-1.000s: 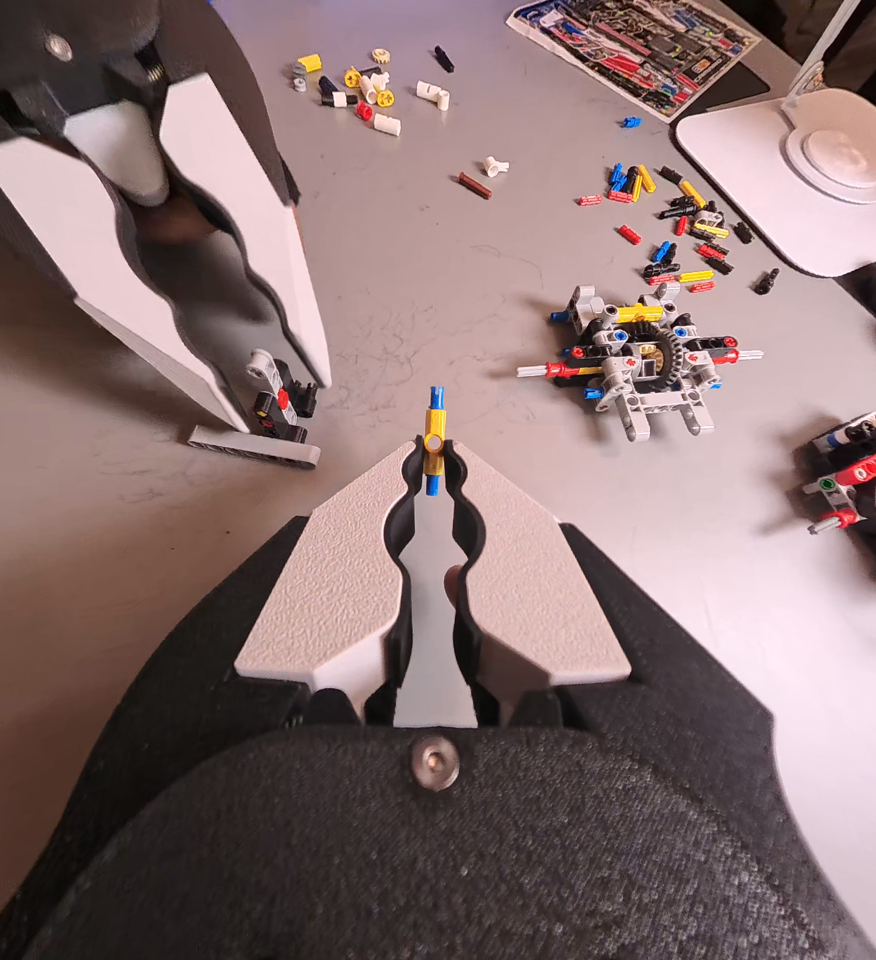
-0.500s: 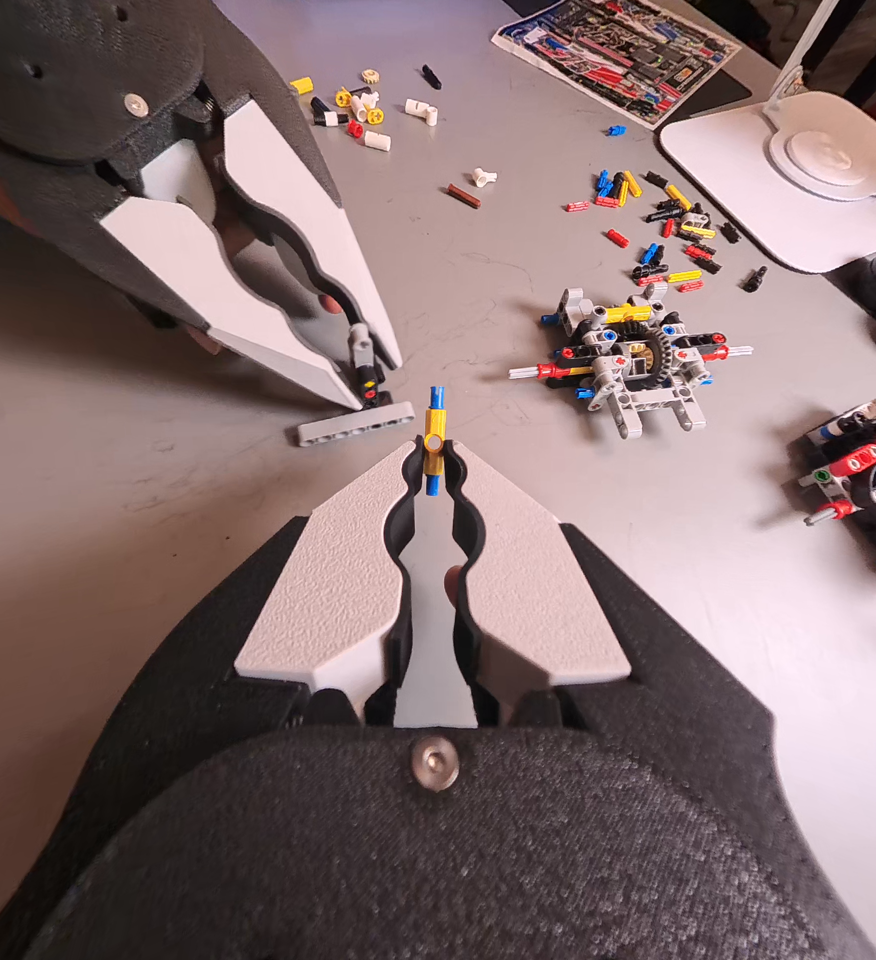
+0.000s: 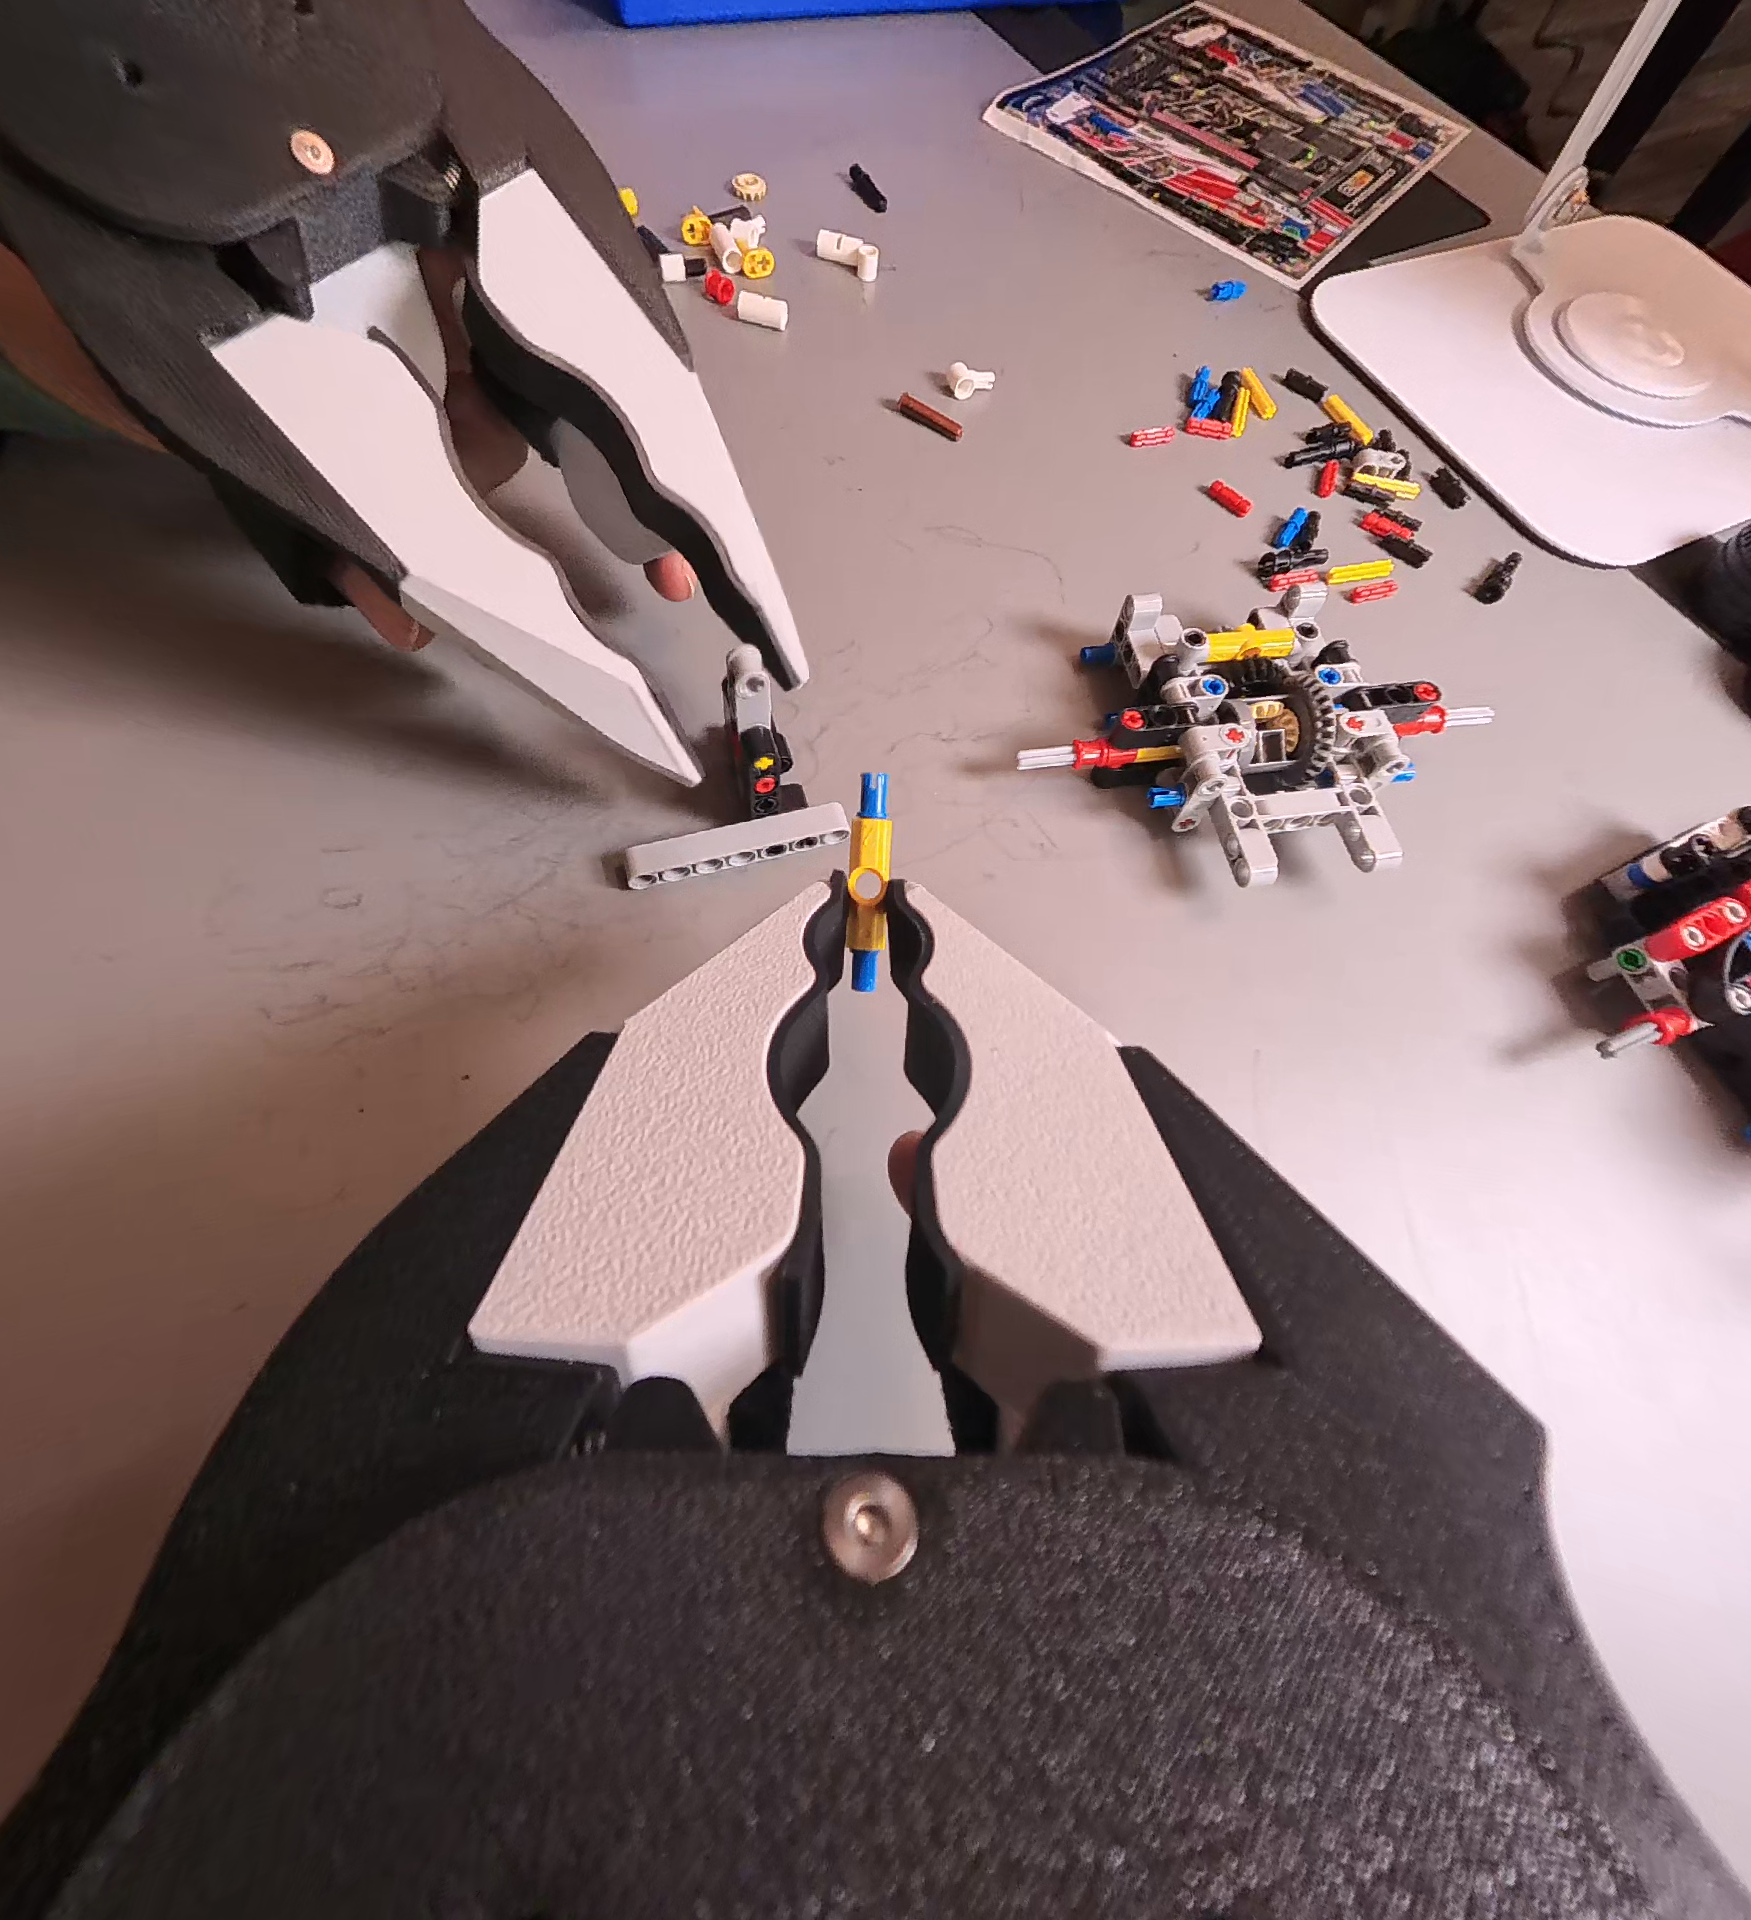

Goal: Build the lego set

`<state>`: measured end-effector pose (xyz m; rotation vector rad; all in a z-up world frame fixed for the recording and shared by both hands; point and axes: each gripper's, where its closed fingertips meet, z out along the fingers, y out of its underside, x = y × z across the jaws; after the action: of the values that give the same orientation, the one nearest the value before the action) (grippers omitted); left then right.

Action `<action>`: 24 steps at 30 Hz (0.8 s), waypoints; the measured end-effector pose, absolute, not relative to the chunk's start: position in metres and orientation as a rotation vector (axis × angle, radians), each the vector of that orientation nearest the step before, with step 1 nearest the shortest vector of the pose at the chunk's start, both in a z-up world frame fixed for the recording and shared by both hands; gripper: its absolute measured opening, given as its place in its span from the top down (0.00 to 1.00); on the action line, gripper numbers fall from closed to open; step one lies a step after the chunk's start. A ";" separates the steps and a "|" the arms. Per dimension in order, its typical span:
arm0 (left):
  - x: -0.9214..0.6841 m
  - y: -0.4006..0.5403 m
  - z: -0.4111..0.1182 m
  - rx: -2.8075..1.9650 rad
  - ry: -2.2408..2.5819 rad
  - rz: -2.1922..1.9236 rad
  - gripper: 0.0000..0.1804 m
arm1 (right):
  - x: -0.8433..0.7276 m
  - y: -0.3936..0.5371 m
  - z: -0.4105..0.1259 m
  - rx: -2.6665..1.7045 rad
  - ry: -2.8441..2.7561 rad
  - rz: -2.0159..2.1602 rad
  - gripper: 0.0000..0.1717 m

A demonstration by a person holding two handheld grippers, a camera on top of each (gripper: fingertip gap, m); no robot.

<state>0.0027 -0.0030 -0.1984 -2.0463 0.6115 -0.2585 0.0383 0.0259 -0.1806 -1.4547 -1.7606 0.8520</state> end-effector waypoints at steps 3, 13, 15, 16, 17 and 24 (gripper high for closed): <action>0.003 -0.005 -0.193 -2.011 0.650 -0.219 0.84 | 0.039 0.022 -0.174 -1.438 -1.759 0.909 0.97; 0.045 -0.046 -0.166 -1.859 0.816 -0.659 0.83 | 0.047 -0.031 -0.178 -1.305 -1.995 1.064 0.97; 0.050 -0.048 -0.176 -1.892 0.875 -0.629 0.85 | 0.045 -0.037 -0.183 -1.279 -2.019 1.023 0.97; 0.051 -0.050 -0.180 -1.905 0.899 -0.616 0.86 | 0.045 -0.039 -0.187 -1.271 -2.037 0.988 0.97; 0.051 -0.050 -0.184 -1.919 0.916 -0.594 0.87 | 0.044 -0.039 -0.190 -1.259 -2.048 0.948 0.97; 0.040 -0.049 -0.195 -1.973 0.959 -0.471 0.88 | 0.041 -0.049 -0.202 -1.220 -2.115 0.834 0.97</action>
<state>0.0403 -0.0491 -0.1952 -1.9730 0.9585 -0.4709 0.0410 -0.0486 -0.2019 -1.2196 -2.1148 0.8343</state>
